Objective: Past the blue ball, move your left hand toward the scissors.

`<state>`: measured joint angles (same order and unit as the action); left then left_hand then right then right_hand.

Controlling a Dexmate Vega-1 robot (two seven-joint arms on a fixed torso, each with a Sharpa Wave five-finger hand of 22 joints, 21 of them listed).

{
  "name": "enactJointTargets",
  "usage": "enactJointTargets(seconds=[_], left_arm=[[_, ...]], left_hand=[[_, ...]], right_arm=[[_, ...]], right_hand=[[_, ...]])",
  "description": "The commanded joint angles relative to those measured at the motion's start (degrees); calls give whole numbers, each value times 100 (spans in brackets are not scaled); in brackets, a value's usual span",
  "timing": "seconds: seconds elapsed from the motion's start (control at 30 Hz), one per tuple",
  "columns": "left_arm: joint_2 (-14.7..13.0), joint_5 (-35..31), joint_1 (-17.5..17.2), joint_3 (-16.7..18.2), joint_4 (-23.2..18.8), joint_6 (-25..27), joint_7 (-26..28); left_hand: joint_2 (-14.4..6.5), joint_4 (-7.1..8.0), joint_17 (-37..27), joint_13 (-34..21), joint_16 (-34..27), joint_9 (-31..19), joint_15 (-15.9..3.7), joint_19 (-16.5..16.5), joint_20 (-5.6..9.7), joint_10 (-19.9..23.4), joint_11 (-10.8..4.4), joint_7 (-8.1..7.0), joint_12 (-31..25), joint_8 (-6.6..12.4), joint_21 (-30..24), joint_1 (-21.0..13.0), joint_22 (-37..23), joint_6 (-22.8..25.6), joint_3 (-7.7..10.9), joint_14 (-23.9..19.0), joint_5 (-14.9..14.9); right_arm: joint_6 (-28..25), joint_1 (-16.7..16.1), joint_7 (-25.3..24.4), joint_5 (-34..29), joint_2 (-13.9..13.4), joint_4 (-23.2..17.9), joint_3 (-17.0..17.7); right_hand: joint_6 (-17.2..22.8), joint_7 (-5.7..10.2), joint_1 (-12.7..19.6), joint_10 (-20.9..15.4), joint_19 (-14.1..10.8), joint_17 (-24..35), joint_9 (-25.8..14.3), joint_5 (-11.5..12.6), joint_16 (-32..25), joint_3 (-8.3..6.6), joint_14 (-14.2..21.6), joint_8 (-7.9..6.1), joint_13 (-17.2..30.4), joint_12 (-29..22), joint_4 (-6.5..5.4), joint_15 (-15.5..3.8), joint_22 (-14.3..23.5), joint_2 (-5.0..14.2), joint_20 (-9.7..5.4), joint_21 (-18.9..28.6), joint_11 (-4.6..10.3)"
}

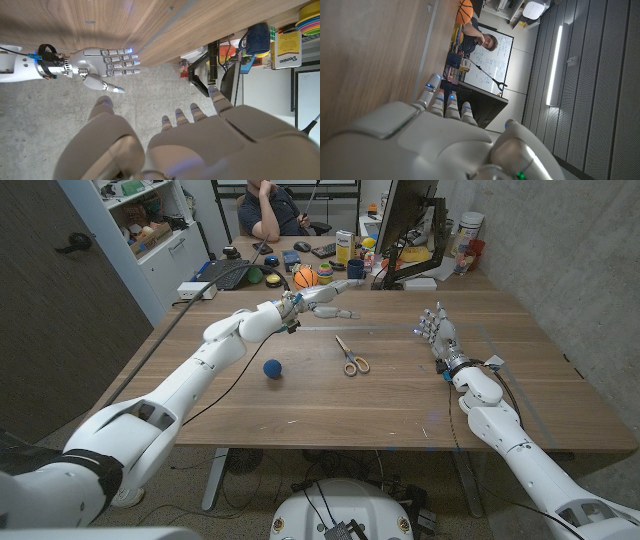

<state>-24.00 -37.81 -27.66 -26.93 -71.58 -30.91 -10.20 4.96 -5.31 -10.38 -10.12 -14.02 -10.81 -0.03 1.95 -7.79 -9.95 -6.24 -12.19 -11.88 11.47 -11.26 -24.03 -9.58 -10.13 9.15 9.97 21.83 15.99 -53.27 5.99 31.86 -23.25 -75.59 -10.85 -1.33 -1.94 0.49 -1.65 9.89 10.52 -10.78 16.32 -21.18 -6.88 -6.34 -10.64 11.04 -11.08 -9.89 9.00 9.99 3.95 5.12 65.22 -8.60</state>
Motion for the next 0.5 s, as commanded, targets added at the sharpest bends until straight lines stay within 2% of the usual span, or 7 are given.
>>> enactJointTargets(seconds=[0.03, 0.2, 0.3, 0.5], left_arm=[[3, -209, 205, -425, 109, 83, -195], [35, -313, 251, -539, 217, 88, -191], [67, -408, 293, -637, 334, 98, -174], [124, -479, 387, -780, 550, 146, -245]], left_hand=[[-3, -41, -3, -15, -46, -24, -56, 88, -16, -914, -53, -48, -27, 68, -29, -84, -18, -1237, 9, 453, 37], [-22, -58, 2, -13, -60, -28, -113, 182, 8, -780, -103, -47, -35, 99, -25, -153, -17, -1112, -13, 360, 34], [-84, -69, 0, -13, -52, -33, -179, 227, 61, -693, -188, -48, -32, 128, -11, -224, -18, -1003, -6, 341, 36], [-183, -73, -5, -14, -24, -37, -175, 180, 59, -675, -172, -50, -3, 152, 34, -300, -18, -895, 18, 379, 38]], right_arm=[[1, 26, 7, 14, 25, 51, 15], [19, 33, 14, 10, 33, 81, 20], [22, 30, 4, 16, 39, 83, 31], [37, 37, 13, 10, 42, 99, 34]], right_hand=[[-46, -34, 11, -27, 461, 14, -21, 38, 5, 40, 29, -30, 26, -21, 12, 36, 32, 106, 24, -41, -31], [-63, -38, 11, -30, 460, 14, -21, 39, 8, 49, 33, -24, 26, -22, 12, 31, 32, 109, 26, -49, -31], [-72, -39, 11, -33, 460, 14, -21, 39, 11, 56, 35, -22, 26, -23, 12, 30, 33, 109, 27, -54, -29], [-79, -43, 11, -34, 461, 14, -21, 40, 16, 69, 38, -22, 26, -22, 12, 31, 34, 111, 27, -65, -36]])
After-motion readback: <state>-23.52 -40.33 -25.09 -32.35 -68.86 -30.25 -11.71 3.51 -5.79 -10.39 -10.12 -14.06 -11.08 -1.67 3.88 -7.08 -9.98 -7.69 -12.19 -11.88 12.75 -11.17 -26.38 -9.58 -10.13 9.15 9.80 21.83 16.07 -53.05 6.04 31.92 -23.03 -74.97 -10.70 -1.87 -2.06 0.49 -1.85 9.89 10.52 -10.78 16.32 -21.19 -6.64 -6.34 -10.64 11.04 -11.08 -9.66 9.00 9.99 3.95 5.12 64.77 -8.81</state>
